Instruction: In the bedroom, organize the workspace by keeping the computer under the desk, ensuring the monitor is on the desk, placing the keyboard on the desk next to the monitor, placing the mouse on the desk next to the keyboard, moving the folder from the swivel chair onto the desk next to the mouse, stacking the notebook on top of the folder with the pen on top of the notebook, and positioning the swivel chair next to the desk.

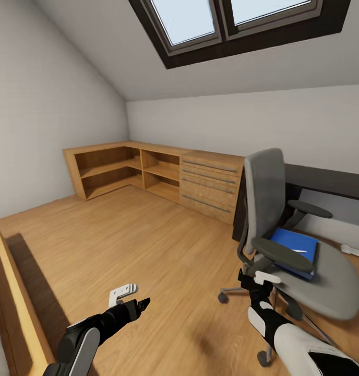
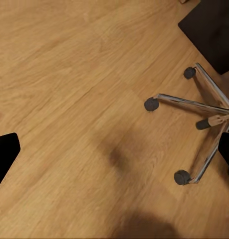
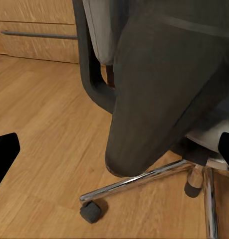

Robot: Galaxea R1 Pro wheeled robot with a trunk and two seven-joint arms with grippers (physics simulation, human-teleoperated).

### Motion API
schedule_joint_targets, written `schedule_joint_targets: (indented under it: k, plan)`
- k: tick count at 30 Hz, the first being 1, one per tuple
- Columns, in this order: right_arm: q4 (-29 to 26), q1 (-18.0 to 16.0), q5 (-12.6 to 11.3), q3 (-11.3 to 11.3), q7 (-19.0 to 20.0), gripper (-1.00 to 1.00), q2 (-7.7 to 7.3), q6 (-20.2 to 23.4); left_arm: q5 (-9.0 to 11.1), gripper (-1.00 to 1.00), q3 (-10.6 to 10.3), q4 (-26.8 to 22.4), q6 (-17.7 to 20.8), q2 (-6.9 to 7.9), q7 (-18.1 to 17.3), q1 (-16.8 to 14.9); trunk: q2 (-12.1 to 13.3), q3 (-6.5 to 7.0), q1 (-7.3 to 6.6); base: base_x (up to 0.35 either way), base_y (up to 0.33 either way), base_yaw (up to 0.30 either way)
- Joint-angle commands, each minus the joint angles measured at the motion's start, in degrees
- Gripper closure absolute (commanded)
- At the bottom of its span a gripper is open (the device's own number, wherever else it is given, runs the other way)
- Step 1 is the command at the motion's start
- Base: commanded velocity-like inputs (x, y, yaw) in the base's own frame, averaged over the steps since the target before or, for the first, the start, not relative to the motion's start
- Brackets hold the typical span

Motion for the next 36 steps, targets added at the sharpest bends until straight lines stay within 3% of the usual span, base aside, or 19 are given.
schedule_joint_targets:
  k: [1,23,36]
  plan:
    - [0.05,-0.04,-0.55,0.05,0.17,-1.0,0.0,-0.28,0.59,-1.0,-0.01,-0.06,0.23,-0.01,0.5,-0.03,-0.02,-0.06,-0.01,0.028,0.01,0.0]
    - [0.05,-0.04,-0.53,0.05,0.2,-1.0,0.0,-0.28,0.59,-1.0,-0.1,-0.06,0.23,-0.01,0.48,-0.03,-0.02,-0.06,-0.01,0.046,0.07,0.0]
    - [0.05,-0.04,-0.5,0.05,0.26,-1.0,0.0,-0.28,0.59,-1.0,-0.1,-0.06,0.3,-0.01,0.5,-0.03,-0.02,0.44,-0.01,-0.195,0.001,-0.097]
